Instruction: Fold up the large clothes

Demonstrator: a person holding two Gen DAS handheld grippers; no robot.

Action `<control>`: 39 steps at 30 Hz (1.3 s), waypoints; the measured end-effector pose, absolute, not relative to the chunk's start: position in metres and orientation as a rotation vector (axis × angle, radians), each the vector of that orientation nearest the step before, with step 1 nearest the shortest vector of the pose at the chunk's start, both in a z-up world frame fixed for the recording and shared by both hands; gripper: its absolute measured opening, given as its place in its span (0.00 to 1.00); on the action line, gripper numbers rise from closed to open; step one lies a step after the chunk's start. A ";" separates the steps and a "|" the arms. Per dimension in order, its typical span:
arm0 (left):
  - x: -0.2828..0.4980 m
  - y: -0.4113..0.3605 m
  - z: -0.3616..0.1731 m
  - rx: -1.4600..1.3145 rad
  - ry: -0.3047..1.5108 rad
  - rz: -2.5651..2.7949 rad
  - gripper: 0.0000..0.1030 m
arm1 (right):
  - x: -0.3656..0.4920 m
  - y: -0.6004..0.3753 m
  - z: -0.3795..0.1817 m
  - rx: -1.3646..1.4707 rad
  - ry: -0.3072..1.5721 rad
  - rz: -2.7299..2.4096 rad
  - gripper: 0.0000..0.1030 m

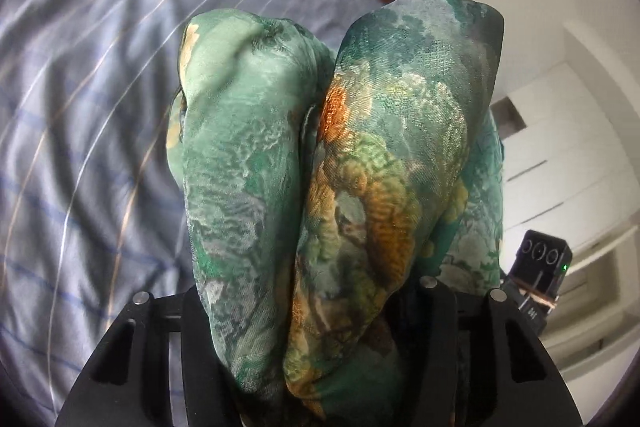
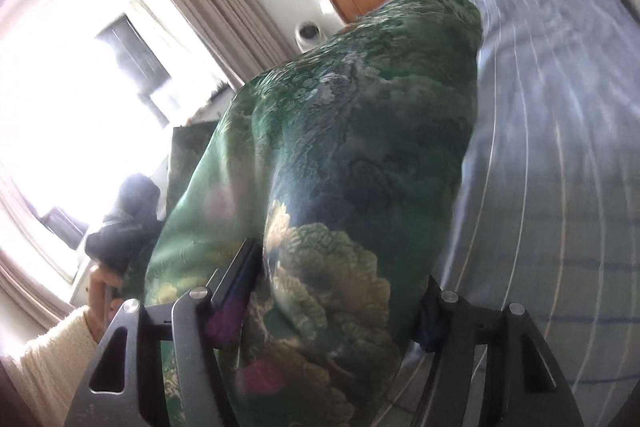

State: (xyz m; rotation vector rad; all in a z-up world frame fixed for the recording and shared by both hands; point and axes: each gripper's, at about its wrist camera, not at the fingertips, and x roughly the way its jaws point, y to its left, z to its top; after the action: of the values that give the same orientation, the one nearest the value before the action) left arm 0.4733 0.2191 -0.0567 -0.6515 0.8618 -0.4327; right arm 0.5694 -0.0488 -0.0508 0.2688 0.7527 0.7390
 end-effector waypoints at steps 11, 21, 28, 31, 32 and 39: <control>0.447 0.202 -0.049 -0.393 0.747 -0.210 0.88 | 0.583 -0.140 -0.074 0.335 0.797 0.477 0.99; 0.294 0.135 0.013 -0.010 0.414 -0.057 1.00 | 0.397 -0.134 -0.037 -0.129 0.641 0.300 0.99; 0.218 0.086 -0.014 -0.027 0.449 -0.026 1.00 | 0.297 -0.141 -0.044 -0.032 0.630 0.282 0.99; 0.196 0.069 -0.016 -0.008 0.441 0.012 1.00 | 0.270 -0.145 -0.049 -0.032 0.659 0.280 0.99; 0.190 0.064 -0.014 0.003 0.440 0.018 1.00 | 0.264 -0.146 -0.050 -0.033 0.667 0.282 0.99; 0.158 0.031 -0.008 0.140 0.423 0.077 1.00 | 0.221 -0.164 -0.038 0.006 0.611 0.215 0.99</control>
State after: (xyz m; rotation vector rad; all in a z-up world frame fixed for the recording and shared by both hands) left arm 0.1582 0.0311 -0.0082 0.1399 0.4233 0.0774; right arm 0.2209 -0.1637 -0.0383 0.0056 0.6111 0.2147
